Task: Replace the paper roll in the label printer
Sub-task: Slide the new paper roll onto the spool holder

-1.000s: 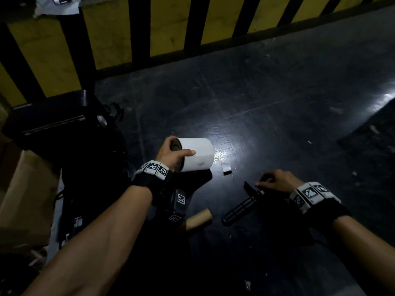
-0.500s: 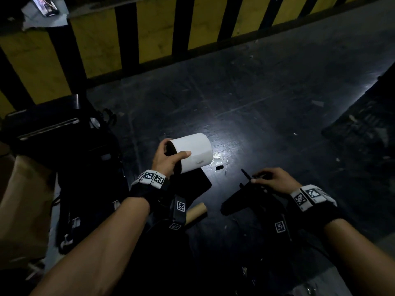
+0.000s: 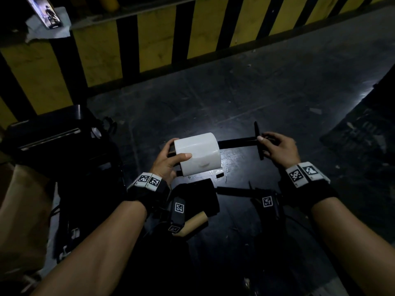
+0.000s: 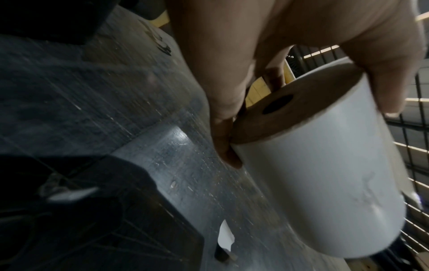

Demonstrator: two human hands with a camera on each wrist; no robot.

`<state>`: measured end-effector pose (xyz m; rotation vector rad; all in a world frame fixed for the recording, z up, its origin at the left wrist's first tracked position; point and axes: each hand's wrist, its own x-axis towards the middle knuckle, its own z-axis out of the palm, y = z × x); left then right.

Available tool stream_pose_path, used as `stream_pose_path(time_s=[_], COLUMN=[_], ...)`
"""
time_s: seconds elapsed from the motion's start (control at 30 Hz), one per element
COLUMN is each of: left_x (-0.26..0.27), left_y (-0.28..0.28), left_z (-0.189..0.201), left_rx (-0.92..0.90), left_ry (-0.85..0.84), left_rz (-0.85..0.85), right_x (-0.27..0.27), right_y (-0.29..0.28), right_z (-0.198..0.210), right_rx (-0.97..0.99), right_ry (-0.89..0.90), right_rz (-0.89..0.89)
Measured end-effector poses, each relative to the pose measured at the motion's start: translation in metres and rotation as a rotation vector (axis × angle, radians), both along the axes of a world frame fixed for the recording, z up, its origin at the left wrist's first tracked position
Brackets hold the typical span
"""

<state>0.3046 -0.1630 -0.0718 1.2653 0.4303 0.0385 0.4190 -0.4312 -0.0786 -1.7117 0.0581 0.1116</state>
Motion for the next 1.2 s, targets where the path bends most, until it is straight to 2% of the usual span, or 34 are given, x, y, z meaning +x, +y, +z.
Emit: stream_pose_path(time_s=[0.2, 0.43, 0.6, 0.77, 0.83, 1.03, 1.2], left_x=[0.002, 0.002, 0.002, -0.002, -0.006, -0.017, -0.031], left_y=[0.007, 0.010, -0.006, -0.012, -0.014, -0.021, -0.023], left_z=[-0.001, -0.002, 0.001, 0.009, 0.011, 0.019, 0.018], left_rx=[-0.060, -0.103, -0.119, -0.123, -0.121, -0.128, -0.119], left_ry=[-0.012, -0.007, 0.007, -0.010, -0.010, -0.019, 0.011], left_rz=[0.014, -0.058, -0.109, -0.140, -0.148, -0.178, -0.179], right_x=[-0.011, -0.020, -0.039, -0.046, -0.050, -0.069, -0.083], right_y=[0.012, 0.024, 0.052, 0.057, 0.058, 0.066, 0.073], right_z=[0.000, 0.009, 0.013, 0.018, 0.021, 0.045, 0.042], right_rx=[0.113, 0.167, 0.151, 0.069, 0.016, 0.138, 0.161], right_ry=[0.080, 0.077, 0.102, 0.078, 0.128, 0.379, 0.213], right_rz=[0.056, 0.196, 0.373, 0.352, 0.379, 0.437, 0.406])
